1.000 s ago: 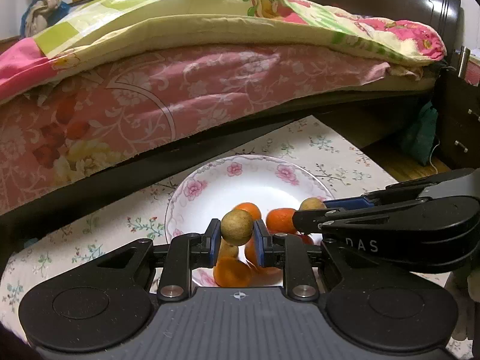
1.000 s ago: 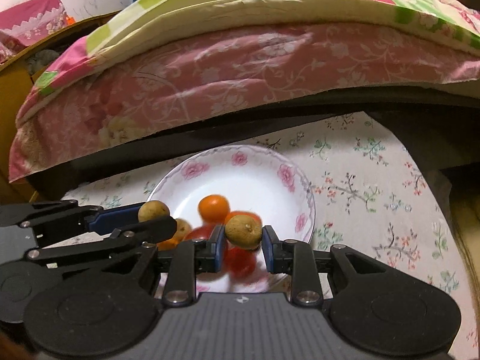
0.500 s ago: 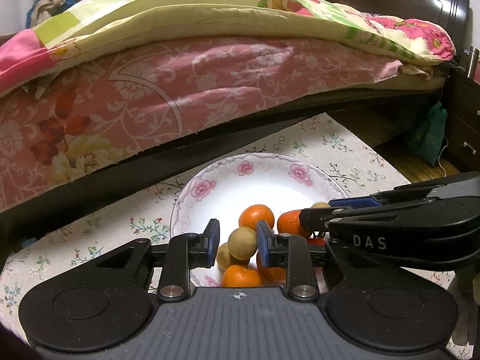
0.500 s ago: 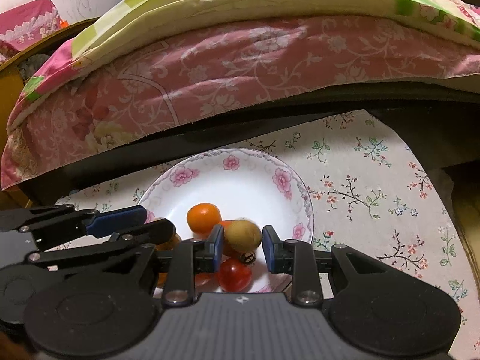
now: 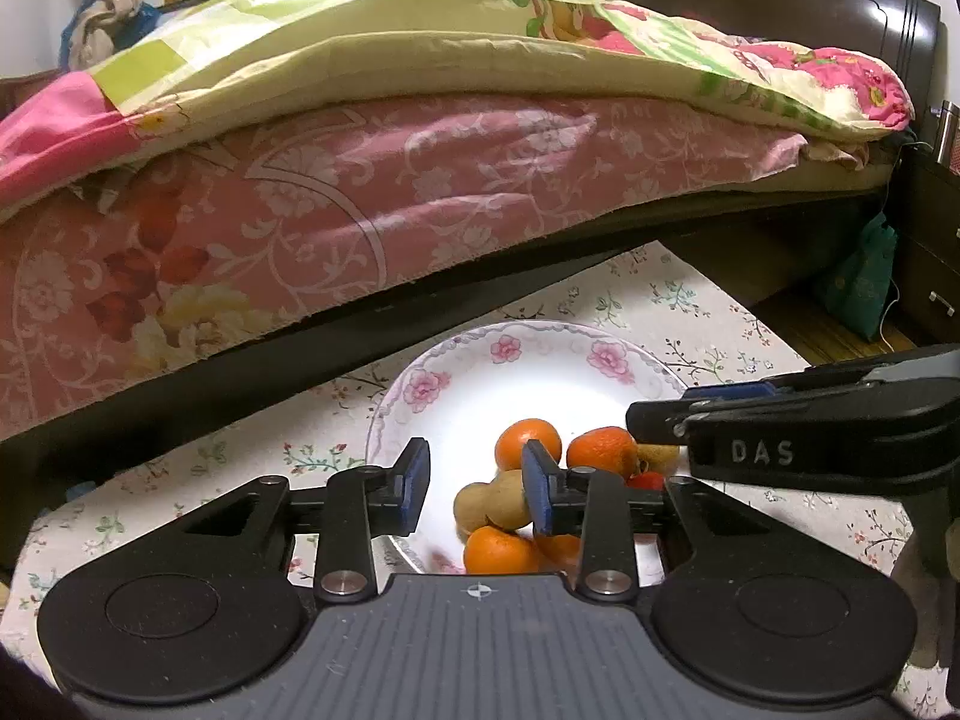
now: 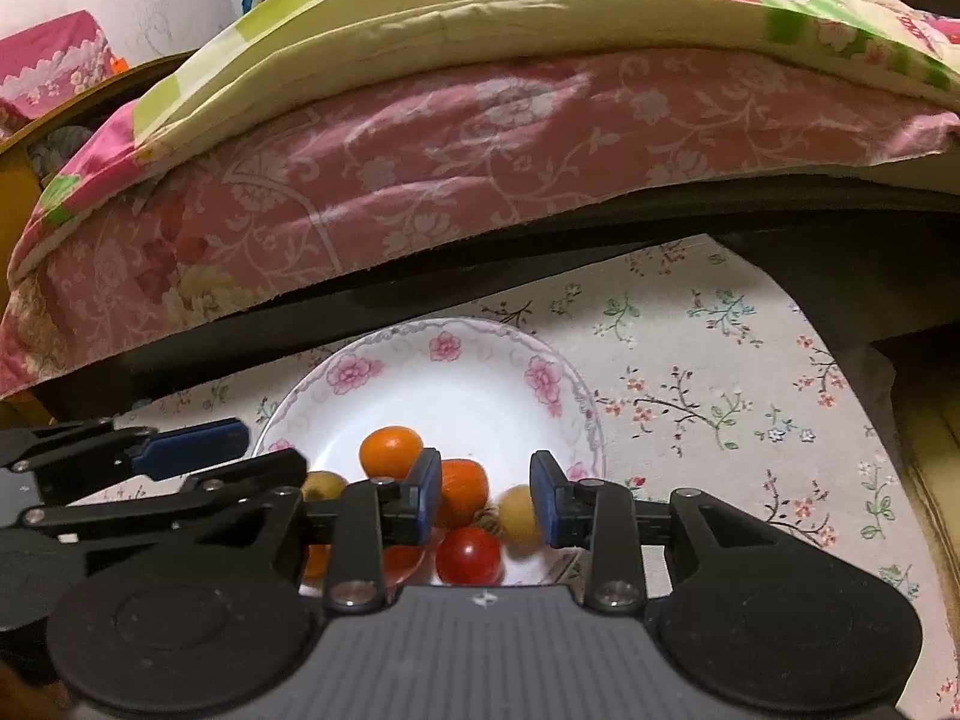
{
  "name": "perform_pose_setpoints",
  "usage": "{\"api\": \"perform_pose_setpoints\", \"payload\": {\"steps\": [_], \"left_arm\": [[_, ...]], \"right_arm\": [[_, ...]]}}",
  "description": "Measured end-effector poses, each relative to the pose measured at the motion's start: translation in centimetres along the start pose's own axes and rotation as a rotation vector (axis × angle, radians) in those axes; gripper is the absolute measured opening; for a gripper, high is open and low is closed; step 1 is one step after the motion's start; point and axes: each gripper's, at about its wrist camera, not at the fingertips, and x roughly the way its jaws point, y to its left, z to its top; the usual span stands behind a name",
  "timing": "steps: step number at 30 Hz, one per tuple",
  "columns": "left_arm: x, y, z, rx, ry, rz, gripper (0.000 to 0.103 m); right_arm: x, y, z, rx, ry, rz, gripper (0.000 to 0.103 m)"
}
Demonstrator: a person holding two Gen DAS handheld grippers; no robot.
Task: Organize fruits
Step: 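Open the left tool dropping its fruit in the plate while the right tool drops its fruit, then move both open tools back toward the remaining red cherry tomatoes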
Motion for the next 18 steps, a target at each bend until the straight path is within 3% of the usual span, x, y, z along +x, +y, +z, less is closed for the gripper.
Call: {"api": "perform_pose_setpoints", "payload": {"steps": [10, 18], "left_arm": [[-2.1, 0.6, -0.6, 0.003, -0.001, -0.004, 0.045], [-4.5, 1.4, -2.7, -0.016, 0.030, -0.017, 0.048]], "right_arm": [[-1.4, 0.2, 0.0, 0.001, -0.017, 0.021, 0.032], [-3.7, 2.0, -2.5, -0.078, 0.017, 0.050, 0.032]]}}
